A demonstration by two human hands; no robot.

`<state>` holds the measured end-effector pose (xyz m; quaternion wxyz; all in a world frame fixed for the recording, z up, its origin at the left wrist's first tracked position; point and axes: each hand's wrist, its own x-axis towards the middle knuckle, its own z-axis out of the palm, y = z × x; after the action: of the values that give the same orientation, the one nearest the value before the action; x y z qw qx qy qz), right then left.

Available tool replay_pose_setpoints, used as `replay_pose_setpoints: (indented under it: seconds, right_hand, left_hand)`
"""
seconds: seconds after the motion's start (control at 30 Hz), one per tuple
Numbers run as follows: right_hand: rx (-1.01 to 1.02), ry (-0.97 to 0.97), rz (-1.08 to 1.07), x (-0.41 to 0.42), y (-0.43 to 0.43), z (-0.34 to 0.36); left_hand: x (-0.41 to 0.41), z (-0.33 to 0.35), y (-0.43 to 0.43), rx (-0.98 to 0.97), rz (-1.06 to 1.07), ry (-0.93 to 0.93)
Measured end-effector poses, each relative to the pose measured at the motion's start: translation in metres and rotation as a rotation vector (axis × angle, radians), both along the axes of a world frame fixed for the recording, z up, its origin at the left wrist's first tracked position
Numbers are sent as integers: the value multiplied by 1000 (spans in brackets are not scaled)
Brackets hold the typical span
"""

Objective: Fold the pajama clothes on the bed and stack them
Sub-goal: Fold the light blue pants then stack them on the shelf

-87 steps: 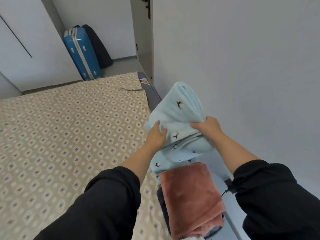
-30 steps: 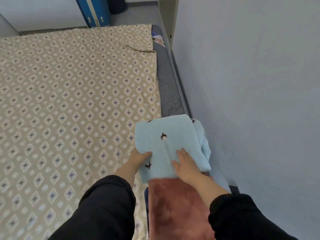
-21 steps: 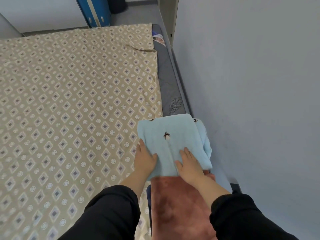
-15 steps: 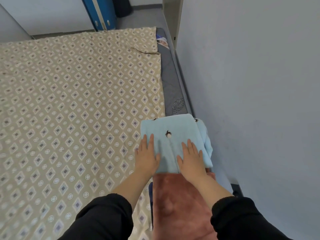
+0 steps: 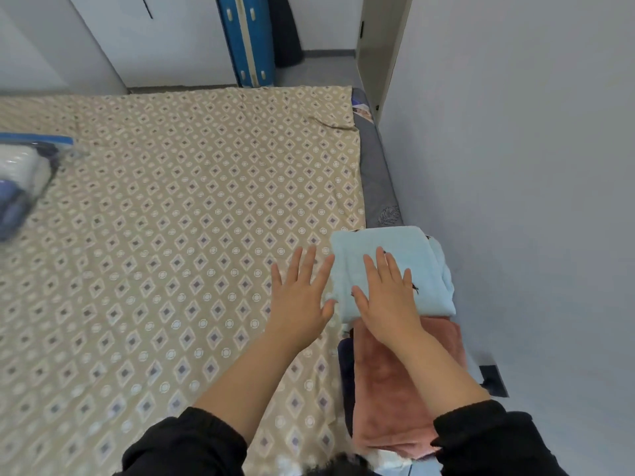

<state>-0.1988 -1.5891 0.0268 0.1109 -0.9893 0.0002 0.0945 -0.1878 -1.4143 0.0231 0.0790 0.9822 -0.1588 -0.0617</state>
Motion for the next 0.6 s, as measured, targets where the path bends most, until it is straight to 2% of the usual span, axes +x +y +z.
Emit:
replay_pose_setpoints:
  seconds: [0.17,0.37,0.6]
  right_hand:
    - [-63,-70,111,-33,118,30]
    - [-110,-167,261,-83,292,55]
    - [-88,-160,493,-118,470,79]
  left_hand:
    - [-50,31,113,29,97,-74]
    - [-123,66,296,65,271,-142]
    - [-192,86,465,85,529,-100]
